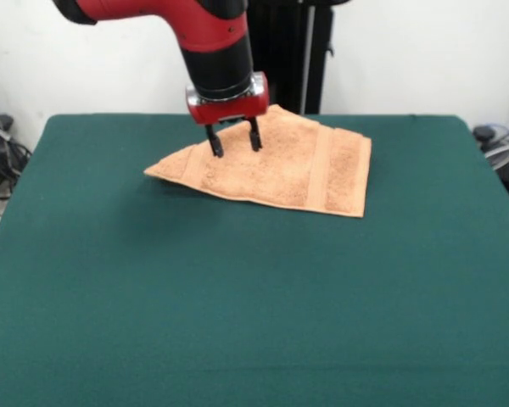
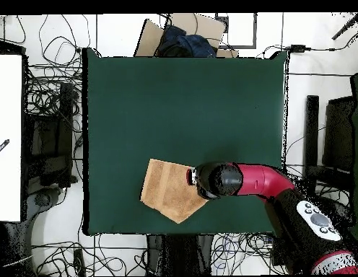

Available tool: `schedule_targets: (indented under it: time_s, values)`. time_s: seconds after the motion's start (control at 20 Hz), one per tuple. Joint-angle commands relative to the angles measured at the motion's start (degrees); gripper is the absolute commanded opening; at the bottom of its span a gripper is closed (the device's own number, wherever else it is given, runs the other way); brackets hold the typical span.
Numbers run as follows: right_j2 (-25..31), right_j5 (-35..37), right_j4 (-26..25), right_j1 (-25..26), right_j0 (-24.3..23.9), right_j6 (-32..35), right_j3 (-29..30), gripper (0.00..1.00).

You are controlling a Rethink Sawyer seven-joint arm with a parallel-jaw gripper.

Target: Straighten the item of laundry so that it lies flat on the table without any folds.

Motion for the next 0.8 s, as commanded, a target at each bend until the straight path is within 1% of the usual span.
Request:
schedule_targets:
  time_s: [0.05,0.2,0.35,0.55,0.8]
  values:
    - [0.3,-3.9,-3.8,1.6,1.0,-0.1,-1.3,1.0]
    - [0.1,-4.9,-4.1,1.5,1.1,0.8,-0.7,1.0]
    - [-1.6,-6.1,-5.4,0.6,2.4,2.3,-0.7,1.0]
    - [-3.0,-9.8,-6.5,2.0,3.6,4.3,-0.9,1.0]
    - [-3.9,-12.4,-7.0,2.6,4.5,5.0,-1.5,1.0]
